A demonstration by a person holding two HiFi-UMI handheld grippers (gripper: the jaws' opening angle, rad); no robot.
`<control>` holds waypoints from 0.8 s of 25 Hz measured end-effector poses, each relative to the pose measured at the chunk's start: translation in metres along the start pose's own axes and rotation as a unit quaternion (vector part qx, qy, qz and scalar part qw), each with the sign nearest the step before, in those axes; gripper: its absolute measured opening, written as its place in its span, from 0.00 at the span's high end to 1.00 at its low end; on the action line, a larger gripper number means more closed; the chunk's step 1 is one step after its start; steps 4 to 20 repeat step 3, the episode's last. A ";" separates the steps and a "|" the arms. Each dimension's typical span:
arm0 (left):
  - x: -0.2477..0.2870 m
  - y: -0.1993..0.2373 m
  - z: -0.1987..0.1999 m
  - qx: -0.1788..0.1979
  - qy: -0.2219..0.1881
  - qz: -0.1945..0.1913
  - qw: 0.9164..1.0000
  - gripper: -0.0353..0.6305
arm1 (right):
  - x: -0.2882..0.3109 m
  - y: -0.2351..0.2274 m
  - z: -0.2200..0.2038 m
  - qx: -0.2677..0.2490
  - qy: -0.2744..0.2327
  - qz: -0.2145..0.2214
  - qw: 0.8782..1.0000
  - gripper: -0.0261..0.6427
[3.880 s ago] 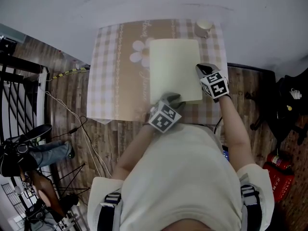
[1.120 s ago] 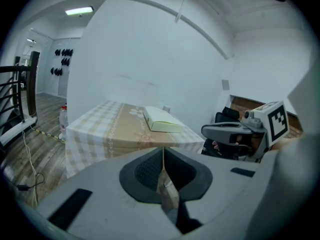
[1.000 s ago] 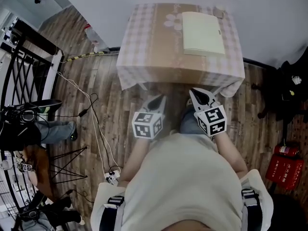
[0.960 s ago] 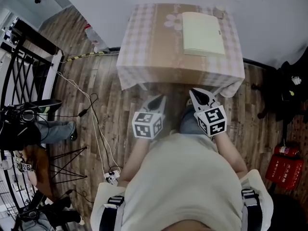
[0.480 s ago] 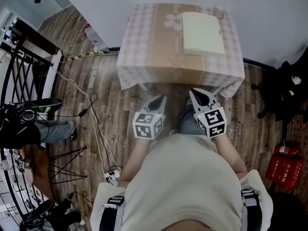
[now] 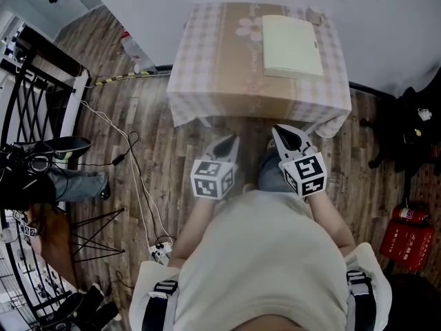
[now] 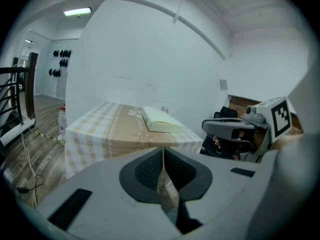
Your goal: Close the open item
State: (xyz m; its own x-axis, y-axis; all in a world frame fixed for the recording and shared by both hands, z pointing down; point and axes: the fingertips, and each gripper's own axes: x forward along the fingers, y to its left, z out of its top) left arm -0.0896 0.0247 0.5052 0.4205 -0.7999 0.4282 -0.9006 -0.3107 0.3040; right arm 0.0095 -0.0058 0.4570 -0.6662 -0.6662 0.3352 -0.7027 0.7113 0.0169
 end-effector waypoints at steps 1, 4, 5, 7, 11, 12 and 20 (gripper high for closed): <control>0.000 0.000 0.000 0.001 0.000 -0.001 1.000 0.93 | 0.000 0.000 0.000 0.000 -0.001 0.000 1.000 0.96; 0.000 0.000 0.001 0.002 0.000 -0.002 1.000 0.93 | 0.000 0.001 0.001 0.001 -0.002 0.000 1.000 0.96; 0.000 0.000 0.001 0.002 0.000 -0.002 1.000 0.93 | 0.000 0.001 0.001 0.001 -0.002 0.000 1.000 0.96; 0.000 0.000 0.001 0.002 0.000 -0.002 1.000 0.93 | 0.000 0.001 0.001 0.001 -0.002 0.000 1.000 0.96; 0.000 0.000 0.001 0.002 0.000 -0.002 1.000 0.93 | 0.000 0.001 0.001 0.001 -0.002 0.000 1.000 0.96; 0.000 0.000 0.001 0.002 0.000 -0.002 1.000 0.93 | 0.000 0.001 0.001 0.001 -0.002 0.000 1.000 0.96; 0.000 0.000 0.001 0.002 0.000 -0.002 1.000 0.93 | 0.000 0.001 0.001 0.001 -0.002 0.000 1.000 0.96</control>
